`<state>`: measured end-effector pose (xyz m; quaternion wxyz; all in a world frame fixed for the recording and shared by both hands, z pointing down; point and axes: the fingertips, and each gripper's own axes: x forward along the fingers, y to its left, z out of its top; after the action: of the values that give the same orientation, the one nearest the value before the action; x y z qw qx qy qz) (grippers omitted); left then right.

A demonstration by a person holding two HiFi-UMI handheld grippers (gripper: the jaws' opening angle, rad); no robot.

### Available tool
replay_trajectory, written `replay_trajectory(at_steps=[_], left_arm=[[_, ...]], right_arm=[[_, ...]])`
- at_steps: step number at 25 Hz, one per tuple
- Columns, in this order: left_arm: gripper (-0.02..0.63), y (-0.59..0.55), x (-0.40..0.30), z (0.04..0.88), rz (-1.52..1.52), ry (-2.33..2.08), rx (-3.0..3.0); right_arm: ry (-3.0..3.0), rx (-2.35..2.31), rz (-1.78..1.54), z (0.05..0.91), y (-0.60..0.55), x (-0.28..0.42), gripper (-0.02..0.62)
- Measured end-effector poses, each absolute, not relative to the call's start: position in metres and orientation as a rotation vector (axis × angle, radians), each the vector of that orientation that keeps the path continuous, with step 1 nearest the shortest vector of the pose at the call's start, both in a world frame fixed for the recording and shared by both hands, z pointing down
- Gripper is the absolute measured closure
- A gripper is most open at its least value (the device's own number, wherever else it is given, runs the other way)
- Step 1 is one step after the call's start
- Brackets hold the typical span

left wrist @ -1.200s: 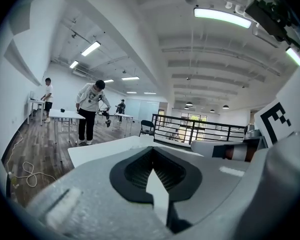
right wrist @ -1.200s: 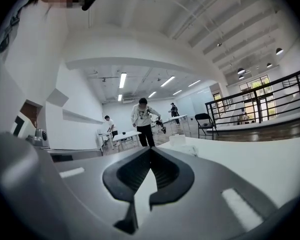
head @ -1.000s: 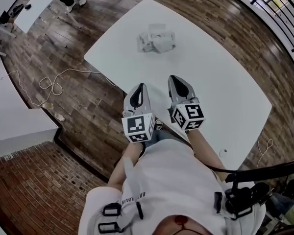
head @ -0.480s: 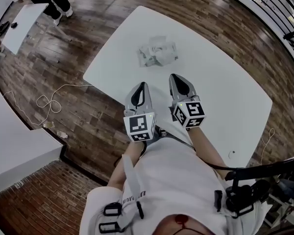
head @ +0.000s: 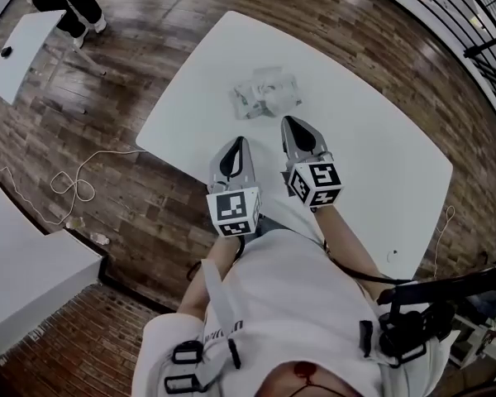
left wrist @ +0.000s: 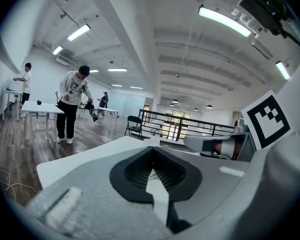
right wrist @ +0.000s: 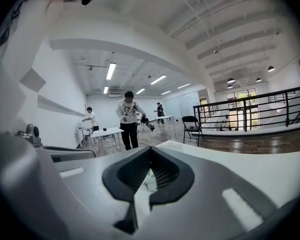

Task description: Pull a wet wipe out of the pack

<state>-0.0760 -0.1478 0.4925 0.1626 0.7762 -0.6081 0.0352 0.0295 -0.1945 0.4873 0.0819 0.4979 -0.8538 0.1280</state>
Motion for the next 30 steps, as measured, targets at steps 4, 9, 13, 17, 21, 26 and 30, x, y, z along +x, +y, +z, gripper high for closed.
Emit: replay_trajectory(at_steps=[4,9,13,17,21,26,30], left_arm=[[0.603,-0.150,-0.071,0.484,0.063,-1.727,2.212],[0.603,-0.144,-0.070,0.480,0.073,-1.724,2.207],[0.603,-0.143,-0.069,0.480,0.085,-1.738,2.197],[0.603,-0.141,-0.063,0.479,0.099,-1.737,2.201],[0.603,-0.139,-0.061,0.477,0.102,-1.741,2.198],[0.603,-0.140,-0.068,0.476,0.101,-1.770,2.185],[0.603,-0.141,-0.072,0.477,0.110,-1.780,2.173]], right_arm=[[-2.549,1.451,0.354,0.487,-0.203,0.028,0.591],[-2.531,1.390,0.321,0.497,-0.212,0.027,0.590],[-2.529,1.352,0.324,0.508,-0.228,0.028,0.589],[-2.530,1.255,0.349,0.522,-0.243,0.023,0.512],[-2.473,1.213,0.338,0.539,-0.259,0.021,0.478],[-2.388,1.106,0.320,0.568,-0.269,0.011,0.454],[-2.341,1.089,0.342,0.580,-0.273,0.005,0.451]])
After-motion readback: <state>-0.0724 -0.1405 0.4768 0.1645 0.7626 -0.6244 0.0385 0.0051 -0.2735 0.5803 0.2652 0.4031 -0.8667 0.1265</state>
